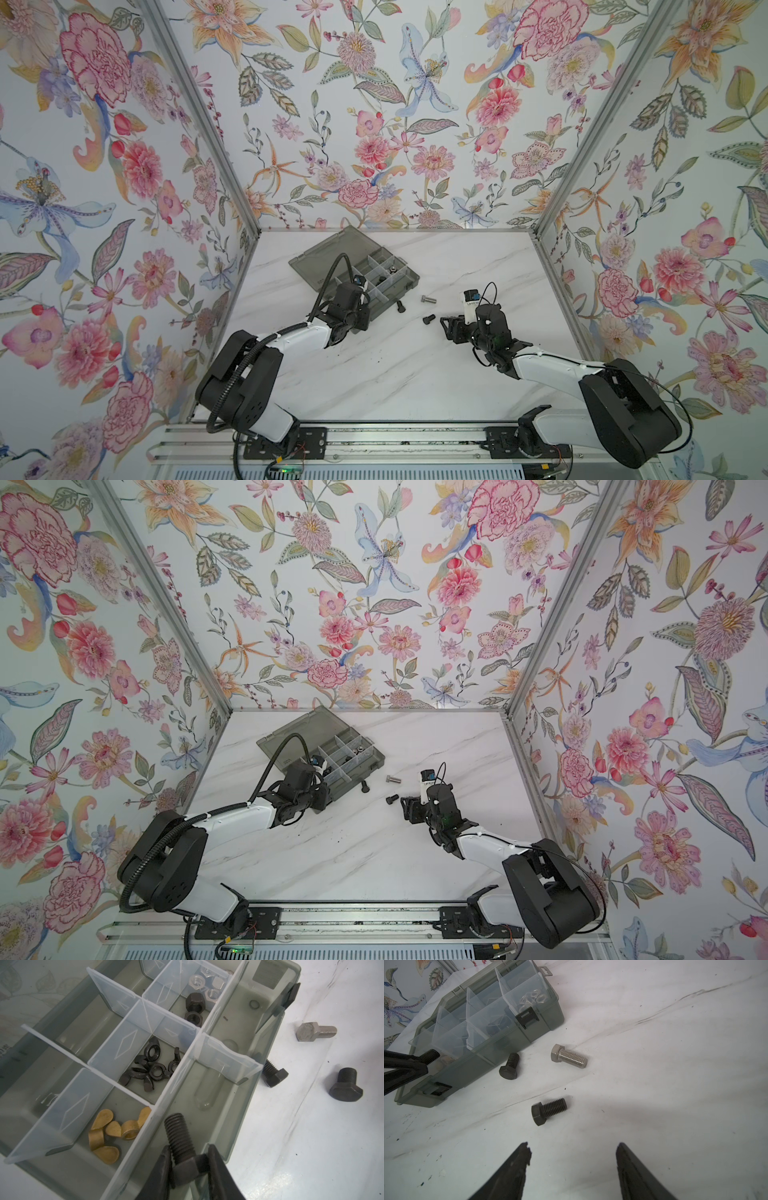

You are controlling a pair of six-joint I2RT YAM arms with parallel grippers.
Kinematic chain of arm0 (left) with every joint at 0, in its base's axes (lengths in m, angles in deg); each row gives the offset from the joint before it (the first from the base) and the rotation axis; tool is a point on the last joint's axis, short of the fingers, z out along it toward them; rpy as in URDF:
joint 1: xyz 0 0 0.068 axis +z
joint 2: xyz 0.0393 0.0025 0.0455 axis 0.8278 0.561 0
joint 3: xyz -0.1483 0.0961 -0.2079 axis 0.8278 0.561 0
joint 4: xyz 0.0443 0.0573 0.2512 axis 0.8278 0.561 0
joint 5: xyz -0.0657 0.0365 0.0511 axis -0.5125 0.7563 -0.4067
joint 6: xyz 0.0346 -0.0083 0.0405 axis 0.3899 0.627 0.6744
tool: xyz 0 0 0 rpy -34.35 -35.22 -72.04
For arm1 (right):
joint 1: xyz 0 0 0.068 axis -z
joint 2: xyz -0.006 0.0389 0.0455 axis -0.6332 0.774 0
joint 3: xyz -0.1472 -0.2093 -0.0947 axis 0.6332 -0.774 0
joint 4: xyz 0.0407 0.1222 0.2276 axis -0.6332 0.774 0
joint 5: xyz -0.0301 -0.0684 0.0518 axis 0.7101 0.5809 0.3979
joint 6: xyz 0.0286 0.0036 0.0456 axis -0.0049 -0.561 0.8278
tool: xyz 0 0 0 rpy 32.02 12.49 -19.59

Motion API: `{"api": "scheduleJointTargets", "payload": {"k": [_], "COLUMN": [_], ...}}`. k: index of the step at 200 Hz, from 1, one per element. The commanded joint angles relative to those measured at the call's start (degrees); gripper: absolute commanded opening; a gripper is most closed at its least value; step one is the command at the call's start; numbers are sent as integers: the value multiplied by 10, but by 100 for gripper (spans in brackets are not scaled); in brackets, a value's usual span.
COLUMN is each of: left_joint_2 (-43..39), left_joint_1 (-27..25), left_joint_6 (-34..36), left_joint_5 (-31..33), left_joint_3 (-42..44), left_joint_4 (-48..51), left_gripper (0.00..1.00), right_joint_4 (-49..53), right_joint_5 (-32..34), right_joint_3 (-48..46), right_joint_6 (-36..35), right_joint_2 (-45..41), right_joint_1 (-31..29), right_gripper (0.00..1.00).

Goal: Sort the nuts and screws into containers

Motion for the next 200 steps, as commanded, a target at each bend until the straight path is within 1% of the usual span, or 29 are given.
{"api": "scheduleJointTargets", "payload": {"k": [1,39,70,90,101,124,148,172,200], "left_joint_2": [4,1,-22,-59,-84,-124,-136,-135,-152], "left_joint_1": [7,7,7,2,-5,-37,-62,-67,-67], "left_joint_6": [9,7,-6,-44,-67,-104,-128,-149,-164], "left_joint_5": [13,15,9,10,17,62,82,79,56], "left_joint_3": [-13,-14,-12,-2,8,24,31,43,65], "left_joint_4": [4,8,7,-10,-26,-49,-63,-63,-74], "left_gripper": [35,48,52,65,69,72,73,75,79], "right_joint_4": [4,5,7,4,0,-5,-36,-46,-76], "right_joint_5": [-4,-5,-5,-7,-10,-16,-46,-64,-62], "right_joint_3": [-8,-7,-7,-9,-9,-9,-14,-3,11], "right_joint_6": [-1,-2,-2,-6,-10,-13,-18,-18,-9], "right_joint_2": [4,5,3,0,0,1,2,12,33], "right_joint_1": [3,3,3,3,2,3,3,0,-19], "right_gripper": [69,69,69,69,69,69,70,70,70]}}
